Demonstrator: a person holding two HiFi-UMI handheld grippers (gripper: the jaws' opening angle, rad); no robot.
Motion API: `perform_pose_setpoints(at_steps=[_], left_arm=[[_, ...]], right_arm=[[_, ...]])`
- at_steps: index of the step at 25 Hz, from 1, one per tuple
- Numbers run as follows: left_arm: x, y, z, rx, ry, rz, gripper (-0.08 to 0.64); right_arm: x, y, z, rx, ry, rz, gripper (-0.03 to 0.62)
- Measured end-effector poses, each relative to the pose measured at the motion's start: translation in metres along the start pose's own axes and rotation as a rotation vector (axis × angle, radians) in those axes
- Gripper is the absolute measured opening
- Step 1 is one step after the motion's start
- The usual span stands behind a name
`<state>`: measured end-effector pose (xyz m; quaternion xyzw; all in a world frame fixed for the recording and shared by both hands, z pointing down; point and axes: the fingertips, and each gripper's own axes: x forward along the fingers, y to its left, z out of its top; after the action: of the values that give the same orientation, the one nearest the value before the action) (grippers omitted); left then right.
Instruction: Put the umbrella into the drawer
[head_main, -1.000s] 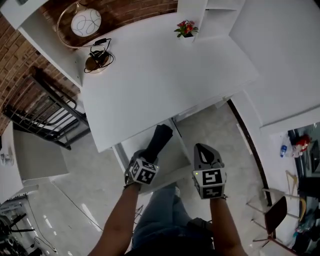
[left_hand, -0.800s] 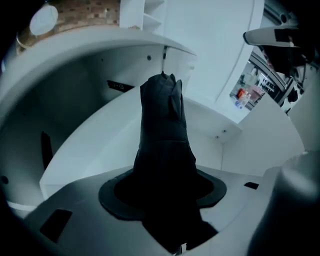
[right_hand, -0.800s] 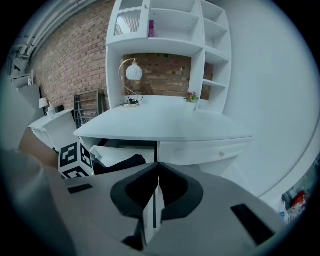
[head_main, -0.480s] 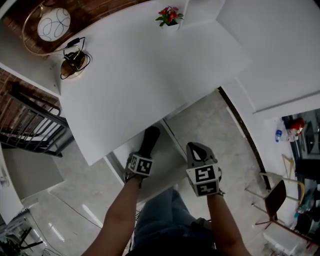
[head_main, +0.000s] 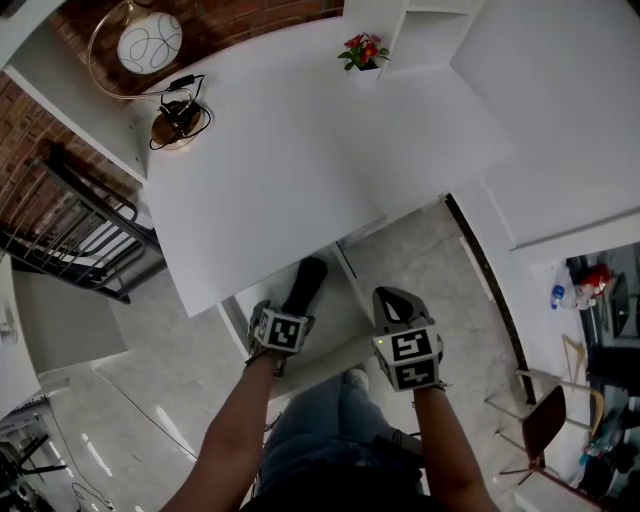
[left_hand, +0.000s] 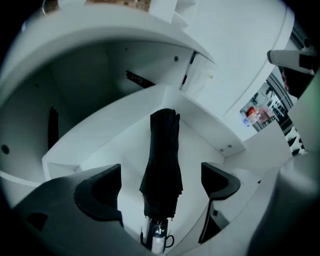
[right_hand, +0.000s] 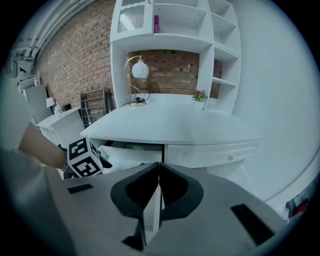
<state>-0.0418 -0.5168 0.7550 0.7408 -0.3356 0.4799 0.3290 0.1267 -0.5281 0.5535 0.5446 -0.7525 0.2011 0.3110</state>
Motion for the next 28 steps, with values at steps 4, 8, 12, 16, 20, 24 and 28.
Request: perform_pose_setpoints(at_steps=[4, 8, 12, 16, 20, 24, 28], left_arm=[[-0.048, 0.001, 0.013, -0.013, -0.091, 0.022, 0.472], [-0.099, 0.003, 0.028, -0.029, -0.231, 0.073, 0.471], [-0.161, -0.003, 0.041, -0.072, -0.383, 0.159, 0.471], [-0.22, -0.019, 0.05, -0.105, -0.55, 0.264, 0.469], [-0.278, -0.049, 0.047, -0.121, -0.706, 0.395, 0.377], [-0.351, -0.063, 0.038, -0.095, -0.857, 0.686, 0.002], [-0.404, -0.083, 0.037, -0.052, -0.966, 0.763, 0.002]], right_arm=[[-0.017, 0.006, 0.018, -0.021, -0.042, 0.071, 0.002], [-0.039, 0.009, 0.032, -0.099, -0.102, 0.12, 0.0], [-0.069, 0.01, 0.041, -0.182, -0.164, 0.169, 0.002], [-0.097, 0.001, 0.052, -0.237, -0.256, 0.209, 0.002], [-0.132, -0.013, 0.055, -0.256, -0.329, 0.216, 0.002], [-0.172, -0.022, 0.075, -0.264, -0.442, 0.226, 0.001], [-0.211, -0.023, 0.104, -0.285, -0.564, 0.21, 0.001]])
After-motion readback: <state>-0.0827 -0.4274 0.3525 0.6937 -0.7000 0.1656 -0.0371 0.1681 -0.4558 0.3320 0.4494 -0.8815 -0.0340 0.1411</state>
